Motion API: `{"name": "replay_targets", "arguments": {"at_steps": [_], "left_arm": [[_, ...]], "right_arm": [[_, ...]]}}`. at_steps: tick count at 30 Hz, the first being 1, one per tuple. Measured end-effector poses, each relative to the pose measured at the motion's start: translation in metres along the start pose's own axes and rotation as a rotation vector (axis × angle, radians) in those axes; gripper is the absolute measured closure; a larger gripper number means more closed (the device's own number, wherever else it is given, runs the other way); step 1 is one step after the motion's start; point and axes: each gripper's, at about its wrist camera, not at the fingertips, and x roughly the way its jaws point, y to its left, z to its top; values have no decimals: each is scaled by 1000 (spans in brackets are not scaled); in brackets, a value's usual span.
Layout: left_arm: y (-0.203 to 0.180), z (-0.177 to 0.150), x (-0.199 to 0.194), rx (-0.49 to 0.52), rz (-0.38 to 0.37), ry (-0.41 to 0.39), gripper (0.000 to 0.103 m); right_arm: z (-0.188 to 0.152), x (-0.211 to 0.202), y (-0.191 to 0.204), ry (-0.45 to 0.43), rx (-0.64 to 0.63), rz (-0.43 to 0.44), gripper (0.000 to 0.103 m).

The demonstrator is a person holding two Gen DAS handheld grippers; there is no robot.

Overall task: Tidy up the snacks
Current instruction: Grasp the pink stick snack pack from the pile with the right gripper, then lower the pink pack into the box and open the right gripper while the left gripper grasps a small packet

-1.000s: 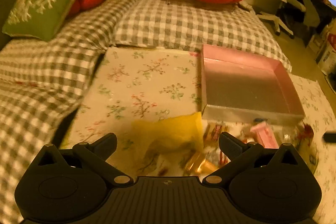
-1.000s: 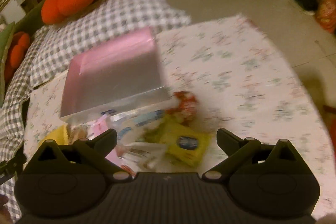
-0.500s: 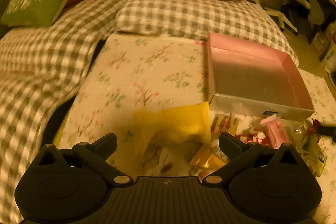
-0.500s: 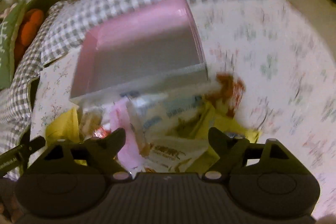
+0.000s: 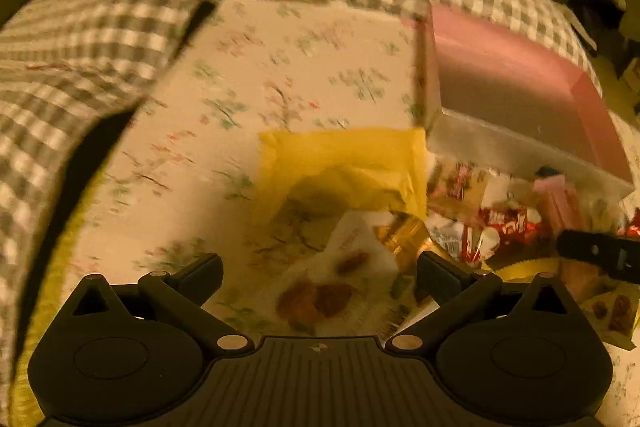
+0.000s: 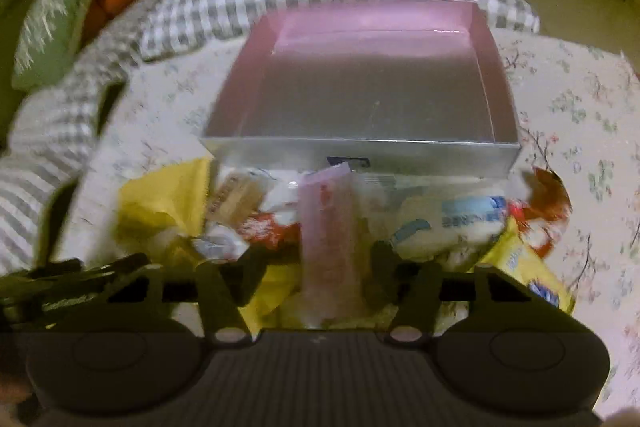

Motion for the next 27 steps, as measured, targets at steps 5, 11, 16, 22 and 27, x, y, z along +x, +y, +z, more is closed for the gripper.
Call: {"name": "replay_targets", "arguments": {"at_steps": [5,11,16,22,27], "left_arm": [[0,-5,12,19,-4,23,4],[13,-13,5,-38,-33,80,41],[12,-14,-6,-38,-80,87,75],[26,-16,-16,-74,-120,109,82],[33,-13,-24,-65,-121,87,89]], "right_arm": [[-12,10,-4,31,-30,-34,74],[-10,-14,-16,-2,54,43,74],[-12,-19,-16,7,66,82,74],[-18,-29,-27,-12,113,85,74],[-18,-35,-28,-34,118,108,74]]}}
